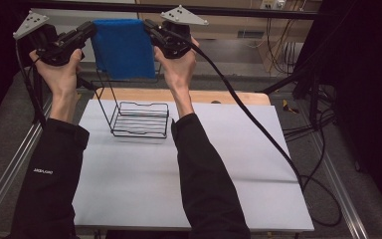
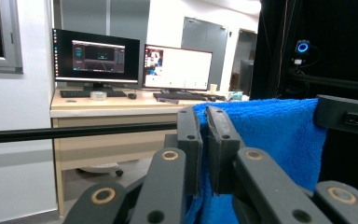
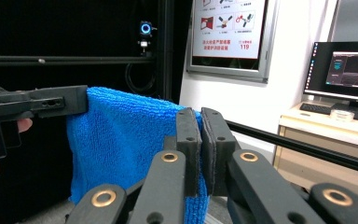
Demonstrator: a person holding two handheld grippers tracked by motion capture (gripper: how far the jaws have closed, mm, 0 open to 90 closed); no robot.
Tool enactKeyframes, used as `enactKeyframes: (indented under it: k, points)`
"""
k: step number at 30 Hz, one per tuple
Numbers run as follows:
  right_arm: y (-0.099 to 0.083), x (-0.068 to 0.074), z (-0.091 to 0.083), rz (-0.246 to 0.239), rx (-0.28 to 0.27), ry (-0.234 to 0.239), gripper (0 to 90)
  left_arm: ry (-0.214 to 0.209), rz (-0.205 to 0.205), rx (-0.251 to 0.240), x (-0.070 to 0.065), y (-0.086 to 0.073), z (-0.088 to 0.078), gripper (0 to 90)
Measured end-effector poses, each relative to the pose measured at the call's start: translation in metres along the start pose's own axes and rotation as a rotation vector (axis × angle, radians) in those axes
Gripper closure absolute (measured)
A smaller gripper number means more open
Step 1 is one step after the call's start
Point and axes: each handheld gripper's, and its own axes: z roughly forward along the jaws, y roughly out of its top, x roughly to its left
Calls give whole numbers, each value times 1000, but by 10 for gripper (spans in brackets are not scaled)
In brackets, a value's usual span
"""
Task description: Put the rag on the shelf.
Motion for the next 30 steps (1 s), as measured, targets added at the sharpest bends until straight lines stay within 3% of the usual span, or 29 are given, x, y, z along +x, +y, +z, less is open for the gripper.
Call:
enactKeyframes:
  k: [10,14,20,30]
  points:
    - [-16,-1,4,3,46,2,870,-15,0,27,5,-14,-1,847]
    - [-21,3,3,-46,78,-7,870,-7,6,52,7,-21,-1,847]
    - [-30,2,3,10,97,0,870,-17,18,75,8,-30,-3,847]
    - [-42,7,-3,2,130,7,868,-32,40,113,8,-45,-10,847]
